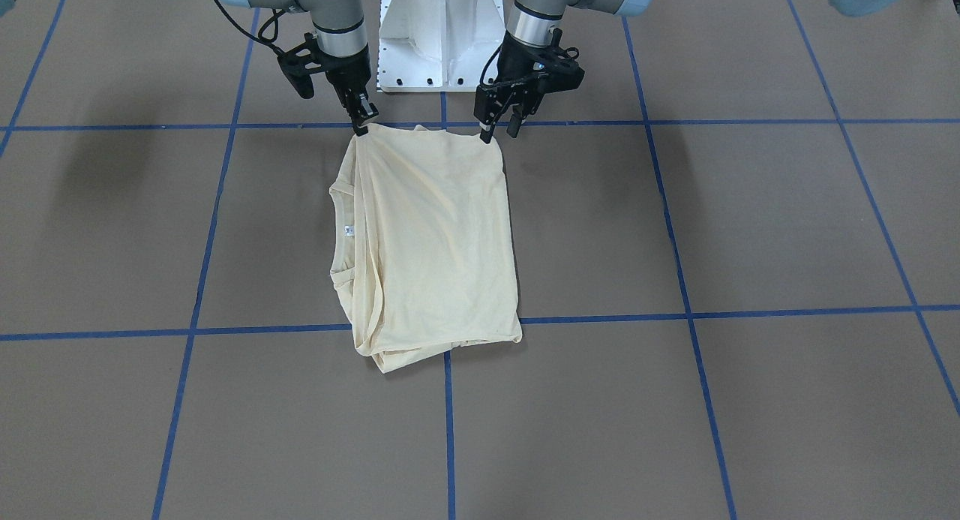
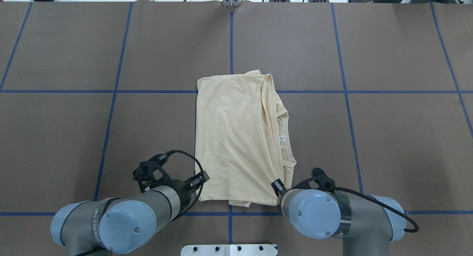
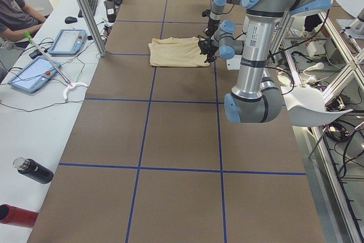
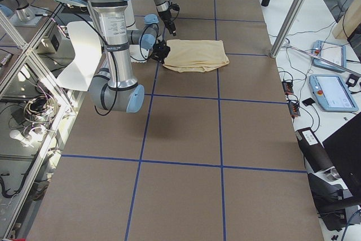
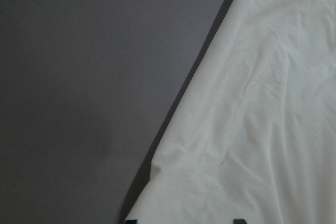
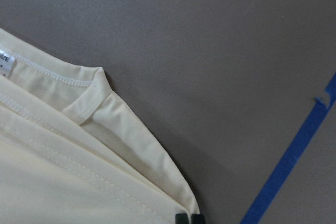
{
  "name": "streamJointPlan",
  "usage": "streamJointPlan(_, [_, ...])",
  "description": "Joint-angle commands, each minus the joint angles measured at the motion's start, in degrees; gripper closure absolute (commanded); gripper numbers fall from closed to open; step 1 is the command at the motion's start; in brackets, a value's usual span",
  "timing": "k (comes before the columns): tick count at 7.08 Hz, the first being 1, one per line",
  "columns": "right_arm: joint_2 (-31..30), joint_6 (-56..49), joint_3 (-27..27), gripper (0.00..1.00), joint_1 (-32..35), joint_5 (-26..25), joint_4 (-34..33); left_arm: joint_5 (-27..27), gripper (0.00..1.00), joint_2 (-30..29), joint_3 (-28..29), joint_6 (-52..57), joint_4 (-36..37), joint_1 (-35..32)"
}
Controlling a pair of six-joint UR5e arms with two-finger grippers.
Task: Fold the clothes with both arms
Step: 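Move the left gripper to the shirt's near corner beside the right gripper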
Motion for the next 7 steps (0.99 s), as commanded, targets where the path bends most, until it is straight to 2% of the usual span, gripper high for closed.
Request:
streamJointPlan(1, [0.0,-0.1,0.0,1.0,0.0,0.1,-0.1,-0.1,0.33,-0.3,1.6,-0.4,-0.1,1.2])
streamJointPlan(3, [-0.1,-0.1,0.0,1.0,0.0,0.1,-0.1,-0.1,0.41,-1.0,2.2,-0.4,-0.1,3.1])
streamJointPlan(7, [-0.3,-0.1,0.0,1.0,0.0,0.1,-0.1,0.1,0.46,-1.9,3.4,-0.4,-0.3,3.0])
